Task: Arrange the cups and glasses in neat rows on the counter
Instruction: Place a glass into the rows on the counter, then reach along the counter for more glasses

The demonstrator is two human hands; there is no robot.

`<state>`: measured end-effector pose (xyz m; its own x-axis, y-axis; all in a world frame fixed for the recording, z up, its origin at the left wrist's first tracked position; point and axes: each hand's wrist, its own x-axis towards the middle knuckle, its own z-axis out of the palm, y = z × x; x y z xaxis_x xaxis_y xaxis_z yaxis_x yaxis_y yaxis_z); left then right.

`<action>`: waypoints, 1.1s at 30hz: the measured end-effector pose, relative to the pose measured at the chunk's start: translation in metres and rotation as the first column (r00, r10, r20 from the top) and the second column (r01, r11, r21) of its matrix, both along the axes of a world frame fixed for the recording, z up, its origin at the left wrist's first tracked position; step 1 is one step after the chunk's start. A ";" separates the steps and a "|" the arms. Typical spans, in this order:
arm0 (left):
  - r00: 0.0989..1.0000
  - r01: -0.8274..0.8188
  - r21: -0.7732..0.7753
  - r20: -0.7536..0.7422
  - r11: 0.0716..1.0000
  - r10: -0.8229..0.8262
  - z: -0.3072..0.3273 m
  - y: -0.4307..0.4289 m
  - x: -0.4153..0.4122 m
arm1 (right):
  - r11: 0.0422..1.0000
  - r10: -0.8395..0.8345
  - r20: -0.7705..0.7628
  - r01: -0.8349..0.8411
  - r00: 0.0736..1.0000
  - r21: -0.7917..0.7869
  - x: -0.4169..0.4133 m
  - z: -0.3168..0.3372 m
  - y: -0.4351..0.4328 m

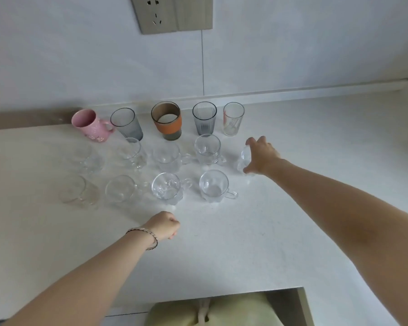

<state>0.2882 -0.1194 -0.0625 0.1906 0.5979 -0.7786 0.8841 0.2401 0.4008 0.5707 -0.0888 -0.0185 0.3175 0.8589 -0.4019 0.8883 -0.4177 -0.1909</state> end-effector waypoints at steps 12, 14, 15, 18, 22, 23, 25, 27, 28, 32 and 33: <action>0.999 0.005 0.004 0.038 1.000 -0.005 -0.016 0.019 -0.016 | 0.997 -0.036 -0.024 0.037 0.999 0.069 -0.020 -0.024 0.038; 0.999 0.020 0.010 0.034 1.000 -0.021 -0.017 0.021 -0.016 | 0.997 -0.026 -0.017 0.027 1.000 0.067 -0.021 -0.024 0.029; 0.999 0.031 0.010 0.031 0.999 -0.031 -0.018 0.022 -0.016 | 0.997 -0.033 -0.023 0.034 0.999 0.076 -0.021 -0.024 0.022; 0.994 0.106 0.008 0.029 0.994 -0.107 -0.019 0.021 -0.009 | 0.989 -0.100 -0.058 0.105 0.993 0.101 -0.019 -0.023 -0.008; 0.961 0.275 0.003 0.031 0.961 -0.275 -0.021 0.013 0.015 | 0.971 -0.234 -0.068 0.237 0.970 0.041 -0.008 -0.020 -0.064; 0.946 0.322 0.007 0.032 0.947 -0.322 -0.021 0.011 0.024 | 0.963 -0.267 -0.069 0.268 0.961 0.007 -0.003 -0.018 -0.080; 0.903 0.429 0.011 0.032 0.903 -0.429 -0.020 0.003 0.044 | 0.947 -0.316 -0.063 0.311 0.947 -0.074 0.007 -0.012 -0.114; 0.856 0.516 0.011 0.045 0.857 -0.516 -0.018 -0.007 0.067 | 0.923 -0.366 -0.053 0.355 0.929 -0.148 0.018 -0.006 -0.152; 0.836 0.546 0.018 0.055 0.837 -0.546 -0.017 -0.013 0.079 | 0.908 -0.395 -0.049 0.381 0.918 -0.172 0.023 -0.002 -0.171; 0.769 0.632 0.069 0.071 0.772 -0.635 -0.008 -0.045 0.128 | 0.845 -0.512 0.010 0.506 0.859 -0.176 0.050 0.016 -0.252; 0.749 0.654 0.075 0.075 0.753 -0.658 -0.007 -0.055 0.140 | 0.829 -0.538 0.040 0.537 0.842 -0.157 0.058 0.021 -0.272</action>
<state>0.4280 -0.1739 -0.0691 0.6160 0.3303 -0.7152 0.7770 -0.4039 0.4828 0.6285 -0.3610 0.0023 0.7077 0.4795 -0.5189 0.5142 -0.8532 -0.0872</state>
